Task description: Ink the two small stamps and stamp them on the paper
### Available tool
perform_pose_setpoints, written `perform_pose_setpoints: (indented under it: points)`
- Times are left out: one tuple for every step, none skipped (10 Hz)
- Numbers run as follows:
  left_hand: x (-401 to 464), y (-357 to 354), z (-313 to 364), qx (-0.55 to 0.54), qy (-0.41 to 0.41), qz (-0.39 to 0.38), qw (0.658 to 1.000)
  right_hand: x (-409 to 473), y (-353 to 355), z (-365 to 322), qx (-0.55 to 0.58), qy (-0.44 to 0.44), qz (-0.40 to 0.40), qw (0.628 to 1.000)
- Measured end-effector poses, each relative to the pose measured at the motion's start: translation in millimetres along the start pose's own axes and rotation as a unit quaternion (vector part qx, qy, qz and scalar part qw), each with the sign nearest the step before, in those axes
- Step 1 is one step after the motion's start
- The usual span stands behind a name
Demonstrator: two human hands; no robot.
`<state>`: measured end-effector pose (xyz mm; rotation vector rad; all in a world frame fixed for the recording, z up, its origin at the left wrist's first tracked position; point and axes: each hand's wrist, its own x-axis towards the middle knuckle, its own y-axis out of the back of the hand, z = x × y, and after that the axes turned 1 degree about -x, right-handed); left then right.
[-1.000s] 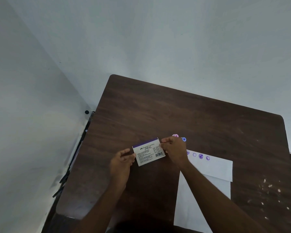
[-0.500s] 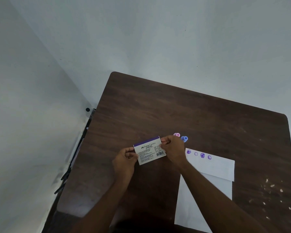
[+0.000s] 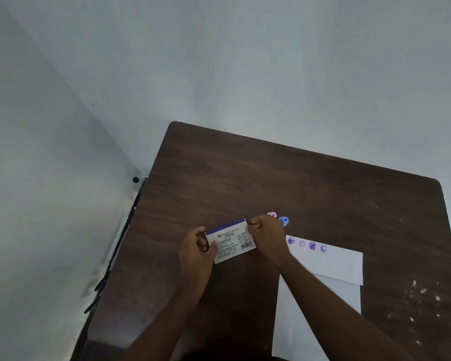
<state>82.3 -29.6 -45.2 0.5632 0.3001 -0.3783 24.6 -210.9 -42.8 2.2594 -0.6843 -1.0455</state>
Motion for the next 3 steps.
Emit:
perform_pose_setpoints:
  points:
    - [2, 1, 12, 0.03, -0.068, -0.013, 0.997, -8, 13, -6, -0.028, 0.068, 0.068, 0.995]
    - [7, 1, 36, 0.1, -0.158, -0.023, 0.982, -13, 37, -11, -0.054, 0.131, 0.118, 0.983]
    - [21, 5, 82, 0.175, -0.319, -0.019, 0.931, -6, 70, -20, -0.081, 0.218, 0.195, 0.953]
